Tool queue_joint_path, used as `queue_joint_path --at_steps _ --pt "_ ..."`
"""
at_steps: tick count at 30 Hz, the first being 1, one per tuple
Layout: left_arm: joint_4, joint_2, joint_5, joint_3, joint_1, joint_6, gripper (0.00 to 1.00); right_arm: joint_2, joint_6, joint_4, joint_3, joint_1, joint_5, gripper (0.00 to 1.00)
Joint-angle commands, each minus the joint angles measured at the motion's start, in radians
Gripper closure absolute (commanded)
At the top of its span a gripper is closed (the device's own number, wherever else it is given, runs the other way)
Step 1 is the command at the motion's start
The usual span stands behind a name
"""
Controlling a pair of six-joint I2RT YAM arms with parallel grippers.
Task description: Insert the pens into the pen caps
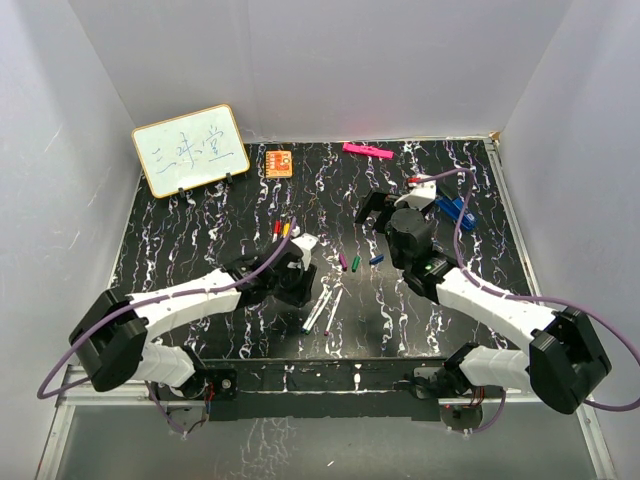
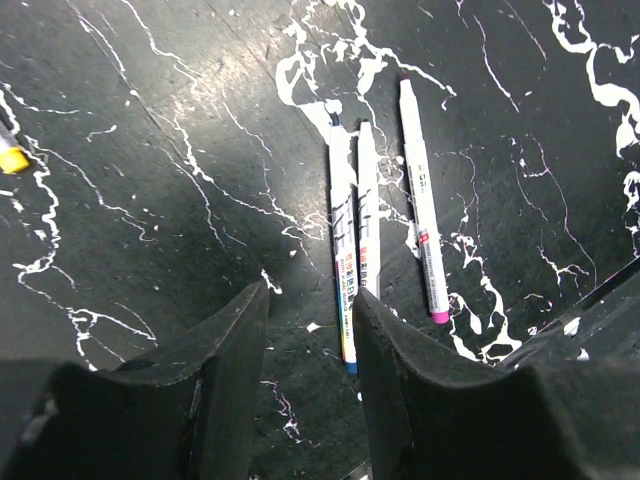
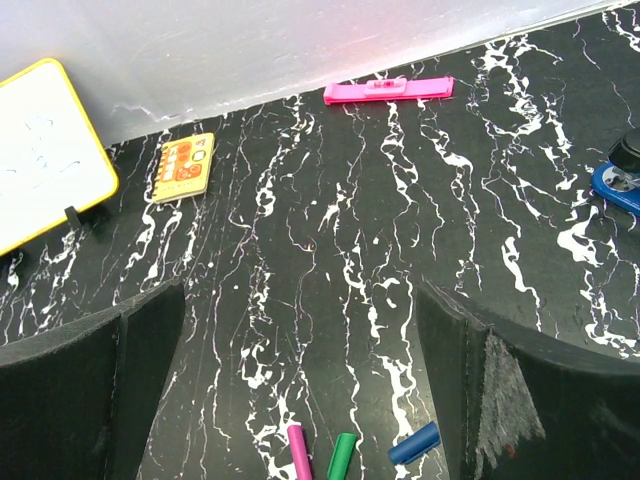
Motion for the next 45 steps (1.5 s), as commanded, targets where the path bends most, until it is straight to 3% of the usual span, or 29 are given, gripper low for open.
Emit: queue_joint_path --at_steps 1,19,45 --pt "0.004 0.017 0.006 -0.008 -0.029 -0.014 0.61 -0.047 0.013 0.011 0.007 -0.003 0.023 0.02" --pt "-0.021 0.118 -0.03 0.018 -0.107 -0.028 0.62 -0.027 0.023 0.01 0.006 -0.009 0.001 0.02" --pt "-0.079 0.191 -0.147 0.047 -0.123 -0.049 0.68 -0.02 0.034 0.009 -0.001 -0.016 -0.022 0.02"
